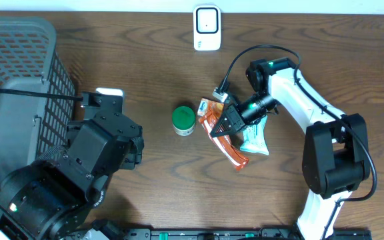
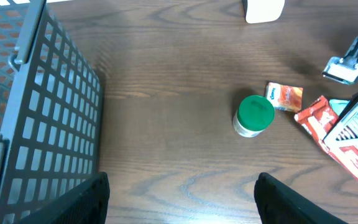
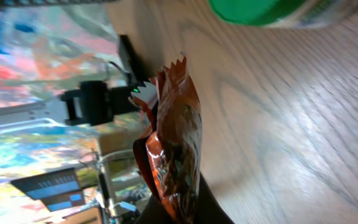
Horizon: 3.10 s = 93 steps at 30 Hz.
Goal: Scan the item barcode
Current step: 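Lift the TOP bar and carry it up to the white scanner, then hold the TOP bar in front of the scanner window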
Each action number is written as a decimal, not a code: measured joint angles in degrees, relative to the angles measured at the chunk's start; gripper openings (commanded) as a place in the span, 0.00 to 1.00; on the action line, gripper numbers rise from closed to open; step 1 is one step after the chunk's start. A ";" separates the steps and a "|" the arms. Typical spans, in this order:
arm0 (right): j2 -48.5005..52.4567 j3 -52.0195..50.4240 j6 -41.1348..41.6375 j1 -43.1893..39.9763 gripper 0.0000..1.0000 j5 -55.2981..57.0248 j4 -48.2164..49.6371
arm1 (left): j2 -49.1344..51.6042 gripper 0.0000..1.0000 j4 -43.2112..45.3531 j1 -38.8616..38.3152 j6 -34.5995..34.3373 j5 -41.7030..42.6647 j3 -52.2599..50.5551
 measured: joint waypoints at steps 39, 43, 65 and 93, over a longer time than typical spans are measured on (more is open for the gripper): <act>0.17 18.27 15.87 6.36 0.01 59.65 53.66 | 0.00 0.75 -0.11 0.00 -0.02 -0.24 0.00; 2.03 18.53 12.04 6.54 0.01 63.01 63.54 | 0.00 0.75 -0.11 0.00 0.00 -0.35 0.00; 30.86 30.01 -19.87 10.51 0.01 72.37 95.73 | 0.00 0.75 -0.13 0.04 0.00 -0.37 -0.02; 22.69 37.13 -18.05 12.72 0.01 70.12 56.54 | 0.00 0.75 -0.15 0.04 0.00 -0.35 0.00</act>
